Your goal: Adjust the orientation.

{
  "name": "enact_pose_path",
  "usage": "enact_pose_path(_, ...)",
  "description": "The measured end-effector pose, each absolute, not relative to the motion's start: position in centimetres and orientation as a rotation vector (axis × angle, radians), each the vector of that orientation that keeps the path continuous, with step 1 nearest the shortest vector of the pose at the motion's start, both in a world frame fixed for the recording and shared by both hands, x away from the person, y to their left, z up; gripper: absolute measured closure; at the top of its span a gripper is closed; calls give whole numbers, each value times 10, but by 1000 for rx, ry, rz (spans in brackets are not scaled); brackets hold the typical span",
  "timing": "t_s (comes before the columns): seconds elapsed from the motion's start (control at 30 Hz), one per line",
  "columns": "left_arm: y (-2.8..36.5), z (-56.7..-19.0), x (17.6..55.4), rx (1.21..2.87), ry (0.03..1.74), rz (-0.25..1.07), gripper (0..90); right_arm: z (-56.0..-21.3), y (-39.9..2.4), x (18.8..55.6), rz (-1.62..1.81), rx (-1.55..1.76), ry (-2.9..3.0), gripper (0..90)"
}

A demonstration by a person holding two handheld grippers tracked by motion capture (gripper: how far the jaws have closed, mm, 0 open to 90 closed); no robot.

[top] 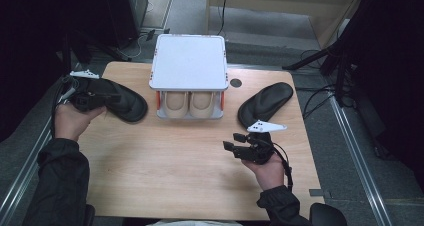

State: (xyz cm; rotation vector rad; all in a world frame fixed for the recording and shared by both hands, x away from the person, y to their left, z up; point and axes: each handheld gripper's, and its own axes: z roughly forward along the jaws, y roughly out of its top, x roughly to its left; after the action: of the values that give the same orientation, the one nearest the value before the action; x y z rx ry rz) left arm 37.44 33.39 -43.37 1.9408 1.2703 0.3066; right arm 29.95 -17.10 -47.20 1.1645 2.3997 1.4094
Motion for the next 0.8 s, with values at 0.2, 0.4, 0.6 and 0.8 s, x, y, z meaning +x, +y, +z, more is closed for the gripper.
enact_pose_path(0.2, 339, -459, 369, 1932, 1330, 307, 900, -474, -168, 299, 1396, 1156, 2407, 464)
enact_pose_path(0.4, 341, -482, 370, 1950, 1355, 285, 900, -477, -165, 300, 1344, 1145, 2423, 465)
enact_pose_path(0.6, 340, -499, 376, 1980, 1374, 257, 900, -477, -164, 300, 1347, 1148, 2421, 465)
enact_pose_path(0.8, 343, -512, 381, 1994, 1419, 255, 900, -478, -164, 300, 1338, 1152, 2419, 457)
